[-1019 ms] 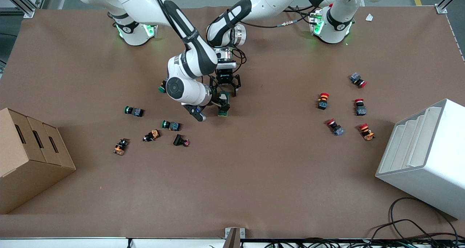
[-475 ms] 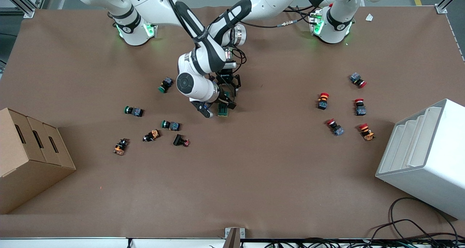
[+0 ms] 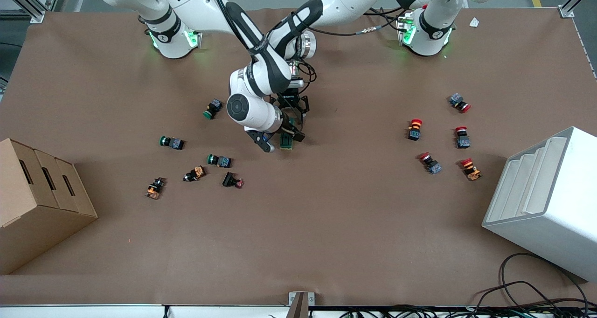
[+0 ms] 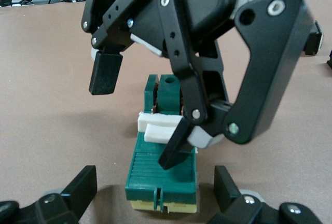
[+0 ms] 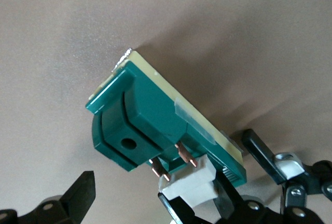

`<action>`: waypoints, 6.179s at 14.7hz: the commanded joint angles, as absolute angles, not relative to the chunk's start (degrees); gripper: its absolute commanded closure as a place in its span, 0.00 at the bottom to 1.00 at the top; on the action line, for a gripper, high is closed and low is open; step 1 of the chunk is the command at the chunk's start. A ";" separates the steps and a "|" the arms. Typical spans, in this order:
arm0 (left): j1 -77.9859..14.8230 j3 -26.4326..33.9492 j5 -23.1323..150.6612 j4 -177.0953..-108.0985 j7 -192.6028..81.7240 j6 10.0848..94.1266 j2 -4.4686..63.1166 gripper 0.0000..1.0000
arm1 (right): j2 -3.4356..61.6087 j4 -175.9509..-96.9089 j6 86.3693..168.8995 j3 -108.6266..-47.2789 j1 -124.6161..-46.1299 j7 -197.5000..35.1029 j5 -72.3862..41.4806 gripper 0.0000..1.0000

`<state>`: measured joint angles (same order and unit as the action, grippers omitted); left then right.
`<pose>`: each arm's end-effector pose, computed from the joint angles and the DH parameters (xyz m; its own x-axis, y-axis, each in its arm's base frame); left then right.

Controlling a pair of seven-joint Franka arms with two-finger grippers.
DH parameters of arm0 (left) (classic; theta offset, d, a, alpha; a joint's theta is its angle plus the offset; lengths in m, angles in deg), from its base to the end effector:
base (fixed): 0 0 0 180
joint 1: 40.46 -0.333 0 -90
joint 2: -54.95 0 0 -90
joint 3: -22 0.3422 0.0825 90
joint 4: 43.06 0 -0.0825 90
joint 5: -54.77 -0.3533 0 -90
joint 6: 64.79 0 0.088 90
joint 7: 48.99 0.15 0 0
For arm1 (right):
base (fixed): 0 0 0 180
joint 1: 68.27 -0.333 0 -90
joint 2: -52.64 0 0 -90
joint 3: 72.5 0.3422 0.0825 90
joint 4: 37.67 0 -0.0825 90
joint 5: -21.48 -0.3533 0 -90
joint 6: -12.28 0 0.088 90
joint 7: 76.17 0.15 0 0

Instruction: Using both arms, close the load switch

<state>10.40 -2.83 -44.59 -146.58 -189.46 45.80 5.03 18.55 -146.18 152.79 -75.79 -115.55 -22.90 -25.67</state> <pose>0.2768 -0.5712 0.1045 0.5172 -0.0370 0.8551 0.0024 -0.9990 -0.0447 0.4378 0.4530 0.1917 0.6400 -0.6302 -0.4397 -0.7370 -0.6654 -0.1191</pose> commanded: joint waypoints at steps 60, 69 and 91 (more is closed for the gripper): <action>1.93 -2.53 3.38 -139.76 -144.50 46.56 31.28 0.00 | 34.87 -126.88 108.00 -76.46 -76.20 -69.45 22.54 0.00; -23.81 -2.35 30.06 -126.73 -99.12 29.86 44.03 0.00 | 36.55 -117.66 98.85 -76.46 -65.82 -82.49 22.27 0.00; -40.37 15.49 54.42 -137.72 -56.46 23.71 62.07 0.00 | 45.33 -120.63 91.64 -76.19 -67.04 -81.62 20.07 0.00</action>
